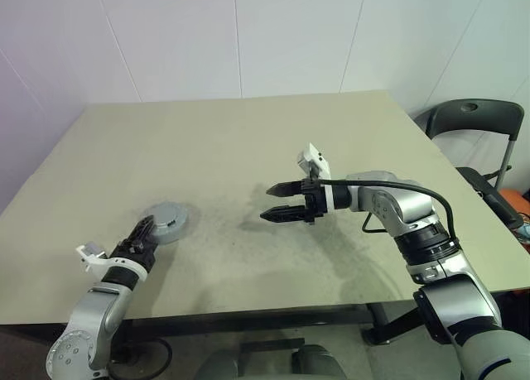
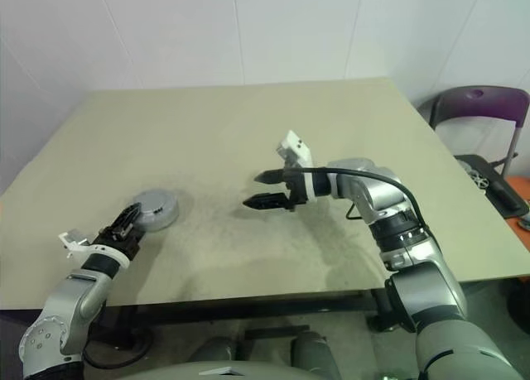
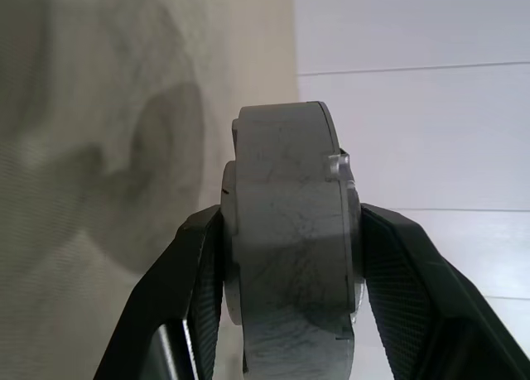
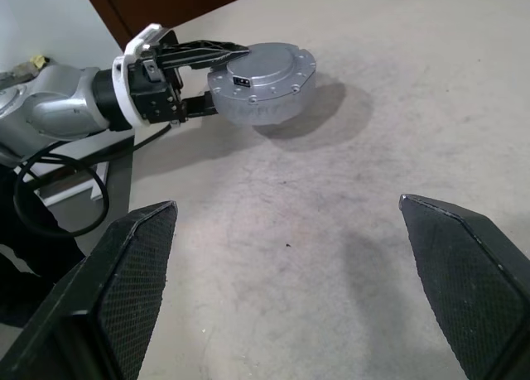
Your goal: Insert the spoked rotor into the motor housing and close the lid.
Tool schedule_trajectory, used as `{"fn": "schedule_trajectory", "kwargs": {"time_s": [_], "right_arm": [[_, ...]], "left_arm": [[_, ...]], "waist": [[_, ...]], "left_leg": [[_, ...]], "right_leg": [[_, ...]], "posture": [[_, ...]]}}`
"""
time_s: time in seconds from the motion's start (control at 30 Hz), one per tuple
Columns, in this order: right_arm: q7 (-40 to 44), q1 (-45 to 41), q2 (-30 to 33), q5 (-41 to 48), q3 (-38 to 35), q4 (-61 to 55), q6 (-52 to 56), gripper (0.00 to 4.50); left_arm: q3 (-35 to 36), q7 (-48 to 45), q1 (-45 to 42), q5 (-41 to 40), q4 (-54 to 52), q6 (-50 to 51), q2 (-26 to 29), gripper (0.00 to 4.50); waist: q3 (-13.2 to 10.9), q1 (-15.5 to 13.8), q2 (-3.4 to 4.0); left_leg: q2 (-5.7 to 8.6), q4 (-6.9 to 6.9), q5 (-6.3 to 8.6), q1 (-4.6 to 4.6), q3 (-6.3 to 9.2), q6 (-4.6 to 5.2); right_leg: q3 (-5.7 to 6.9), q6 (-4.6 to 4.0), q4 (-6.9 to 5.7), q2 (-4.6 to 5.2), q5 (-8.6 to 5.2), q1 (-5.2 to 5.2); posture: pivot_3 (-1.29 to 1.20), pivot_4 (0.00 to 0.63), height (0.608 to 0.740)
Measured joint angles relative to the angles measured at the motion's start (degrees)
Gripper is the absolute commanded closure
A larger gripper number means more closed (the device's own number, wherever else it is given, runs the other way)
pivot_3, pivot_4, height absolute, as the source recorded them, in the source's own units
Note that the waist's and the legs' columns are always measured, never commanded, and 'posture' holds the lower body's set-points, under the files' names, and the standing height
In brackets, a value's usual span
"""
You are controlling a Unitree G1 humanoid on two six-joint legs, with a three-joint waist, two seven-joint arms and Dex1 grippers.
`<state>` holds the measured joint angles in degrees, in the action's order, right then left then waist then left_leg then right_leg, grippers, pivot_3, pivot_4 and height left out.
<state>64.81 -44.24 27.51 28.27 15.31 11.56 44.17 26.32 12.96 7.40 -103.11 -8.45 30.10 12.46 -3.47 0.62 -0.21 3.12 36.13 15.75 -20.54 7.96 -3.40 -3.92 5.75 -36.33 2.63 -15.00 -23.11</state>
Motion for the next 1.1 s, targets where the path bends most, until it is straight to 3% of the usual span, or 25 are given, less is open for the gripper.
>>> {"fn": "schedule_trajectory", "kwargs": {"time_s": [0.23, 0.47, 0.63, 0.9, 1.1], "right_arm": [[0.3, 0.4, -0.7, -0.7, 0.0, 0.0, 0.0, 0.00], [0.5, 0.5, -1.1, -1.5, 0.0, 0.2, -0.3, 0.00], [1.0, 0.6, -1.2, -2.6, 0.0, 1.2, -0.8, 0.00], [2.2, 0.6, -1.3, -4.3, -0.1, 2.8, -3.0, 0.00], [3.3, 0.7, -1.1, -6.2, -0.1, 5.1, -5.4, 0.00]], "left_arm": [[-0.1, 5.1, -2.7, 0.7, 1.1, -1.2, -0.5, 2.39], [-0.9, 9.5, -3.0, 2.1, 0.0, 0.8, 0.8, 0.04], [-0.9, 16.3, -1.8, 2.0, -4.7, -0.7, -1.5, 0.04], [-5.5, 27.9, 7.2, -3.4, -17.9, -0.7, -2.4, 0.04], [-9.4, 29.3, 11.9, -3.2, -22.8, 1.6, 4.9, 0.04]], "waist": [[0.0, 0.0, -0.03], [0.0, 0.0, -0.05], [0.1, 0.1, -0.08], [0.1, -0.1, -0.07], [0.1, 0.1, -0.06]], "left_leg": [[0.00, 0.02, 0.00, 0.02, 0.01, 0.00], [0.00, 0.04, 0.00, 0.03, 0.01, 0.00], [0.00, 0.03, 0.00, 0.06, 0.00, 0.00], [0.01, 0.06, 0.00, 0.18, -0.03, 0.00], [0.02, 0.06, 0.00, 0.31, -0.06, 0.00]], "right_leg": [[0.00, 0.01, -0.01, -0.01, 0.04, 0.02], [0.00, 0.02, -0.01, 0.00, 0.05, 0.04], [-0.02, 0.04, -0.01, 0.01, 0.07, 0.05], [-0.03, -0.02, 0.01, 0.02, 0.04, 0.20], [-0.02, -0.15, 0.00, -0.03, -0.03, 0.33]], "posture": [[0.00, 0.000, 0.740], [0.00, 0.000, 0.740], [0.00, 0.000, 0.740], [0.00, 0.000, 0.740], [0.00, 0.000, 0.740]]}}
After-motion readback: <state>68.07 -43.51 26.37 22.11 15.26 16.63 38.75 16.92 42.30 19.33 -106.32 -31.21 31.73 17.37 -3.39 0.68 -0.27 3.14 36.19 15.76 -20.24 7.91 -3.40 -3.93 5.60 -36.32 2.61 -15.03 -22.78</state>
